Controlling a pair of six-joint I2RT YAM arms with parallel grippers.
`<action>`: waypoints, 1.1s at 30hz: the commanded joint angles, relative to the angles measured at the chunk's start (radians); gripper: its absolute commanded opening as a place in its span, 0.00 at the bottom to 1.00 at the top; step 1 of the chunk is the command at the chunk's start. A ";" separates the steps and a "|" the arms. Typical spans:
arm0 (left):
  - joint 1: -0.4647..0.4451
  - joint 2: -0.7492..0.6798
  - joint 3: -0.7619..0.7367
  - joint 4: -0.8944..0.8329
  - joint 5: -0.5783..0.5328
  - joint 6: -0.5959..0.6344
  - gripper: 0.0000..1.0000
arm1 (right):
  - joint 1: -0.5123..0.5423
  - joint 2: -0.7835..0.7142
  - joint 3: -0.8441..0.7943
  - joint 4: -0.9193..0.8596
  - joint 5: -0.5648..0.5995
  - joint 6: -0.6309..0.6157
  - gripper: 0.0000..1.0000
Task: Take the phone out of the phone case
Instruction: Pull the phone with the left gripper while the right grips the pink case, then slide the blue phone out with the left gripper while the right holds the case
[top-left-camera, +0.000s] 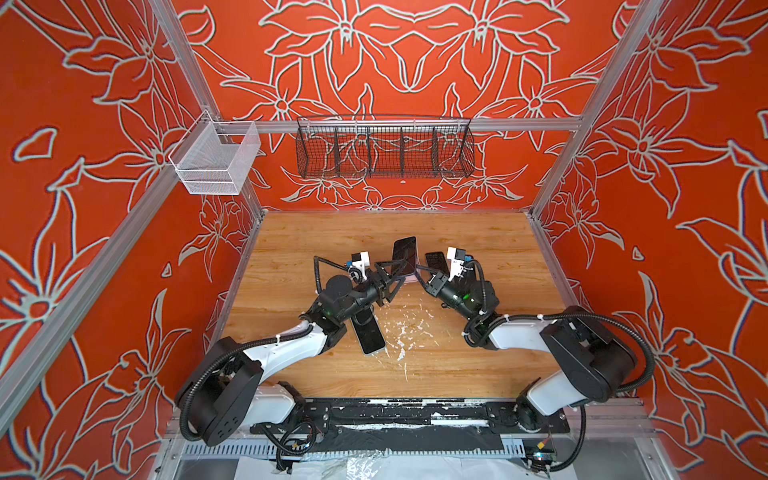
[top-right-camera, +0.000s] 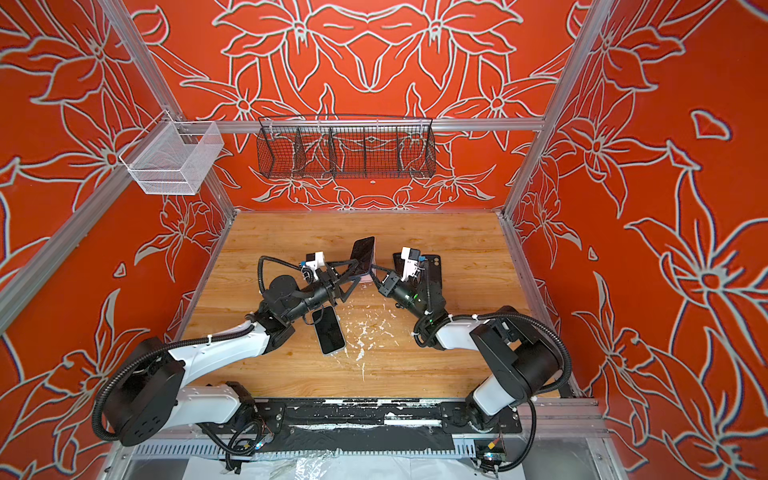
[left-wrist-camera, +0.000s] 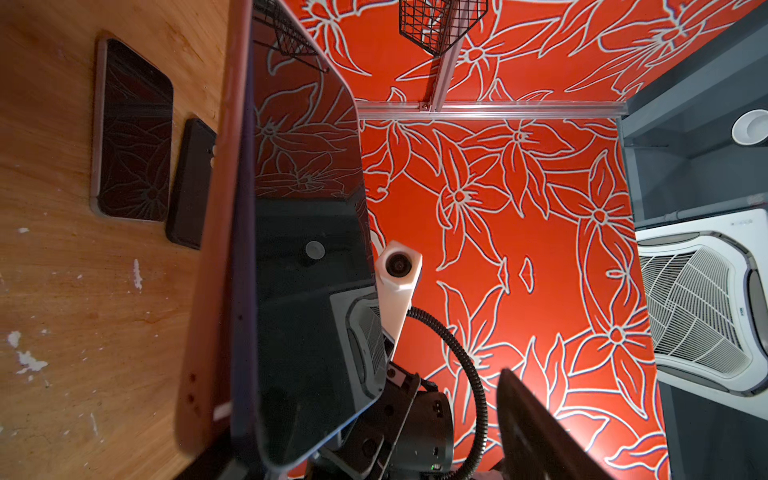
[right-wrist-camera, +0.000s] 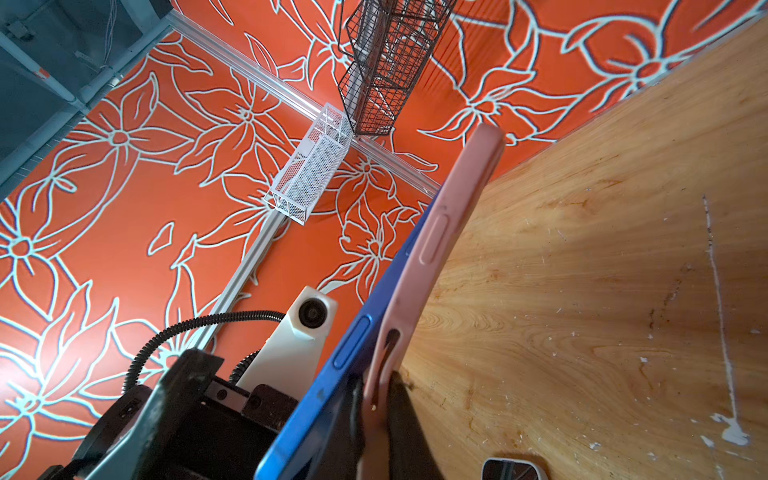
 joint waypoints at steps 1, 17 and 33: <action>-0.001 0.003 -0.001 -0.008 -0.013 0.010 0.68 | 0.014 -0.048 -0.004 0.096 -0.021 -0.006 0.00; -0.001 -0.092 -0.028 -0.111 -0.084 0.026 0.51 | 0.014 -0.077 -0.019 0.095 -0.030 -0.009 0.00; 0.001 -0.061 -0.009 -0.102 -0.079 0.049 0.24 | 0.014 -0.098 -0.023 0.071 -0.062 -0.006 0.00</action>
